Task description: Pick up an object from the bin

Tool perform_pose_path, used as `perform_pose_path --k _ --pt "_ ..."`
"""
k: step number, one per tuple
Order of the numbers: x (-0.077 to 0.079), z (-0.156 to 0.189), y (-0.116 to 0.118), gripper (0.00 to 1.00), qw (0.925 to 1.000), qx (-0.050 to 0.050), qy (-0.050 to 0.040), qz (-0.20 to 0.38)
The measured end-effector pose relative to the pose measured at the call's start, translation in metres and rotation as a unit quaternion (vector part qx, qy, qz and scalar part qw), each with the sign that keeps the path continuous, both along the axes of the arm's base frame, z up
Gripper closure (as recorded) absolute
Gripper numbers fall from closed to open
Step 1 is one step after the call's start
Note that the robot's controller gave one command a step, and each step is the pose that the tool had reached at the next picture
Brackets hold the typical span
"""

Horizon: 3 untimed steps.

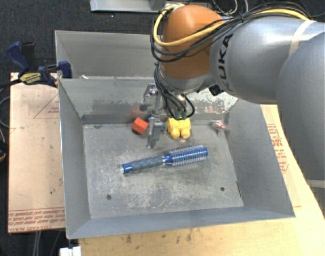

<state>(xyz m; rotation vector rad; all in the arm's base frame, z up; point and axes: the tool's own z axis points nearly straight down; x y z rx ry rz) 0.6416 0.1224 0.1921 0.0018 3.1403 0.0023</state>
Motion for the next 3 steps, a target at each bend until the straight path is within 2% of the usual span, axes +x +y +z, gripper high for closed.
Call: perform_pose_path --k 1,2,3 --pt "0.001 -0.117 -0.085 0.0 0.9991 0.0 -0.0011 0.041" --pt "0.003 -0.114 -0.083 1.0 0.9991 0.0 -0.0039 0.042" --pt "0.013 0.004 -0.114 1.0 0.9993 -0.001 -0.005 0.036"
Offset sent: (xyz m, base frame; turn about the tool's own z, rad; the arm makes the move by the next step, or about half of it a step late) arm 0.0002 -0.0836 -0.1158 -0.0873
